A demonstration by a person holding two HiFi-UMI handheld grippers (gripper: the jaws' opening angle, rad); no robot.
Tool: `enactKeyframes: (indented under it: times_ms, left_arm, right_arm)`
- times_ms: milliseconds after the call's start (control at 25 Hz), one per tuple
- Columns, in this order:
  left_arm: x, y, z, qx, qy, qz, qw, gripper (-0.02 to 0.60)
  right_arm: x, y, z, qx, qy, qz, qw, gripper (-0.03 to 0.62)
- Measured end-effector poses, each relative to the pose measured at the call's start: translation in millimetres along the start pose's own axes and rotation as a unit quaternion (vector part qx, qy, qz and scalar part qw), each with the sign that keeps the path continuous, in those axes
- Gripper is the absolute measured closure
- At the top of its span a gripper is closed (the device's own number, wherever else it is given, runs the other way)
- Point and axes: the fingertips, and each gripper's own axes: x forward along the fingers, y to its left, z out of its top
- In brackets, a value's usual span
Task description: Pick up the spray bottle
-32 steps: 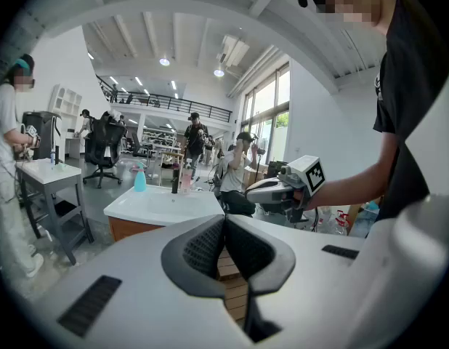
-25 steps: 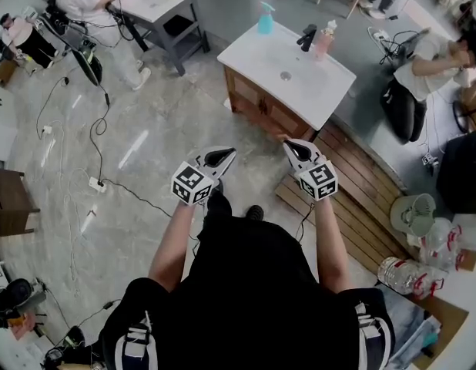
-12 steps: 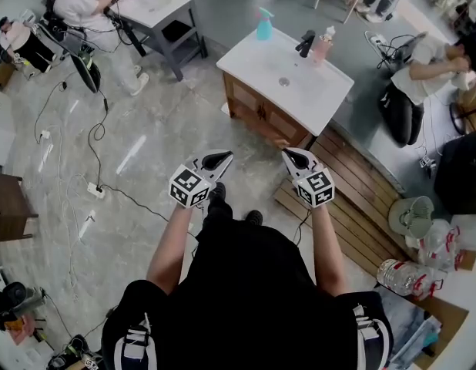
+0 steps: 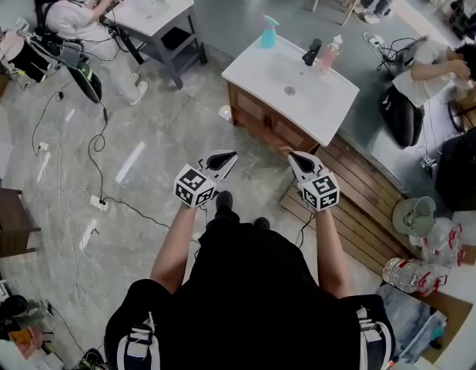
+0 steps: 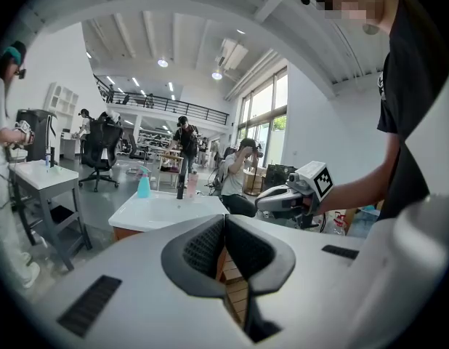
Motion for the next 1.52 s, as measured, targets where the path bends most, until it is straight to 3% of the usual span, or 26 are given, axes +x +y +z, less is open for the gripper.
enactKeyframes:
  times_ms: [480,880,1200,1520]
  left_arm:
    - [-13.0,107.5,14.7,0.011,0.008,-0.036,0.9993,0.558]
    - [-31.0,171.0,20.5,0.031,0.017,-0.065,0.9973,0.558]
    - [-40.1,215.7,24.1,0.01,0.008,-0.053,0.9985,0.558]
    - [0.5,228.4,30.6,0.009,0.022,-0.063,0.9977,0.558]
  right_arm:
    - [89.2,2.7,34.3,0.015,0.0,-0.048,0.999,0.577]
    - [146.6,10.2,47.0,0.032,-0.003,-0.084,0.996,0.577]
    - [181.8,13.0,65.1,0.018,-0.006,-0.064,0.998,0.577]
    - [189.9,-28.8,62.8,0.033,-0.006,-0.062,0.998,0.577]
